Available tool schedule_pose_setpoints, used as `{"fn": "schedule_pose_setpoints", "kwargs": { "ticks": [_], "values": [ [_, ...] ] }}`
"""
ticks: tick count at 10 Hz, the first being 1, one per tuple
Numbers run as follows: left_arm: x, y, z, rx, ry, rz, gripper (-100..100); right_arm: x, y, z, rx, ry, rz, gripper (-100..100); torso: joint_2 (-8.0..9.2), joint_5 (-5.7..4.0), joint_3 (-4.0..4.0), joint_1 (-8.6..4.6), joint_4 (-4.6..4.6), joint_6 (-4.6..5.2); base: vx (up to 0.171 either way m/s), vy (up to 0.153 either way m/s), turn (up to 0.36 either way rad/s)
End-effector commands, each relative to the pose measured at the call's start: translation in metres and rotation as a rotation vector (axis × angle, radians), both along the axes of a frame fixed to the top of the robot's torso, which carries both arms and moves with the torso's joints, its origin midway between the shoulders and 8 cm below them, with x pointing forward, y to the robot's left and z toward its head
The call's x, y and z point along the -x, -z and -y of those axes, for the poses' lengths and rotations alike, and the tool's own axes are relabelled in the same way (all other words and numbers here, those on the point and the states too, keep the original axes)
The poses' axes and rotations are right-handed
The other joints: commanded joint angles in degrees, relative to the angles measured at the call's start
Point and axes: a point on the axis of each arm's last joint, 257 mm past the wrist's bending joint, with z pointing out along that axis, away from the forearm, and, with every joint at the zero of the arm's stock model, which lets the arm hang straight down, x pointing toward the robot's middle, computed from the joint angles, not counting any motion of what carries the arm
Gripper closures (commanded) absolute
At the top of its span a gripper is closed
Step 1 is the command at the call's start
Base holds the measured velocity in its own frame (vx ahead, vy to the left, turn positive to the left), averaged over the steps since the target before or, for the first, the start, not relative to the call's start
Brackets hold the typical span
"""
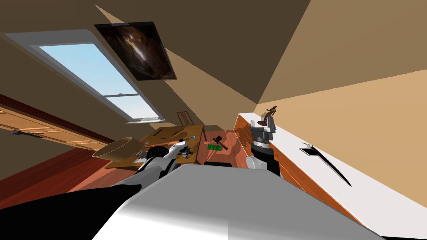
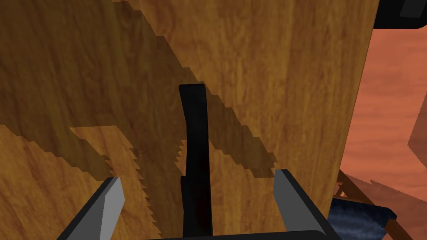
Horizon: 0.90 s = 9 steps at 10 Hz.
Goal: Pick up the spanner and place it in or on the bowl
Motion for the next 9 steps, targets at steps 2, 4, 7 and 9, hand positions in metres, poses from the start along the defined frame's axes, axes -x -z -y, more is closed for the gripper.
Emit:
{"fn": "schedule_pose_setpoints", "kwargs": {
  "ticks": [2,4,7,9],
  "values": [
    [0.000,0.000,0.000,0.000,0.000,0.000,100,0.000,0.000,0.000,0.000,0.000,0.000,0,-0.01,-0.01,0.00,-0.03,0.00,0.00,0.000,0.000,0.000],
    [0.002,0.000,0.000,0.001,-0.001,-0.004,100,0.000,0.000,0.000,0.000,0.000,0.000,0,-0.07,0.02,-0.03,0.02,0.01,0.05,0.000,0.000,0.000],
    [-0.006,-0.010,-0.007,-0.002,0.002,0.002,100,0.000,0.000,0.000,0.000,0.000,0.000,0,-0.07,0.03,-0.02,0.03,0.03,0.06,-0.003,-0.009,0.005],
    [-0.009,-0.015,-0.009,-0.003,0.001,0.001,100,0.000,0.000,0.000,0.000,0.000,0.000,0,0.01,-0.05,0.05,-0.20,0.09,0.06,-0.018,-0.048,0.020]
  ]
}}
